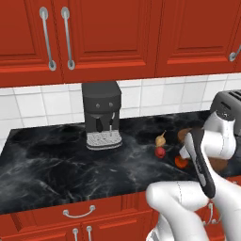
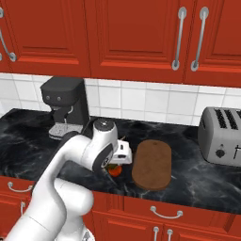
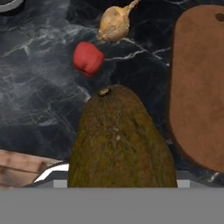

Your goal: Place the avocado, onion, tomato, and bell pepper on the cutting board.

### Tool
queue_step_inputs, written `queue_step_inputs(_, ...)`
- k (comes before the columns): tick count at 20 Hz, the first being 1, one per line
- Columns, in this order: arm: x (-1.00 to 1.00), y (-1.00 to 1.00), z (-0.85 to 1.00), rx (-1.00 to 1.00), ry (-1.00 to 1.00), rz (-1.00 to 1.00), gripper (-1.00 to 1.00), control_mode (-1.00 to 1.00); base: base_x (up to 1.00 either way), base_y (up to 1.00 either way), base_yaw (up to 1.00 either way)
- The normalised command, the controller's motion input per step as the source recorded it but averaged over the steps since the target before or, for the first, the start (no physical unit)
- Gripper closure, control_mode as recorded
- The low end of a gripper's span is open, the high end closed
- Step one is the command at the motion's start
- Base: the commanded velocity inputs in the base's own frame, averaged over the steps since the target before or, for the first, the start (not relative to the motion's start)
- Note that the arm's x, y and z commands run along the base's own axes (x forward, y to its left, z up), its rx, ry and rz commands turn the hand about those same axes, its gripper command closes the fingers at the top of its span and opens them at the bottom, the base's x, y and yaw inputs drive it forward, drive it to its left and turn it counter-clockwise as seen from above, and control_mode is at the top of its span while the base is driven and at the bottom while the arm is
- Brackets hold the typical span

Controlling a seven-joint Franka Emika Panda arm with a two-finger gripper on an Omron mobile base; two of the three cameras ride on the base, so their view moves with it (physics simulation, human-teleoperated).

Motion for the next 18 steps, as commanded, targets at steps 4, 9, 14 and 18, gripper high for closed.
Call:
queue_step_inputs(4,0.38,-0.48,0.44,0.0,0.0,-0.02,1.0,-1.0,0.0,0.0,0.0)
queue_step_inputs(9,0.43,-0.34,0.27,0.0,0.0,-0.04,1.0,-1.0,0.0,0.0,0.0)
queue_step_inputs(14,0.5,-0.34,0.01,0.0,0.0,-0.03,1.0,-1.0,0.0,0.0,0.0)
queue_step_inputs(18,0.58,-0.31,-0.09,0.0,0.03,-0.01,1.0,-1.0,0.0,0.0,0.0)
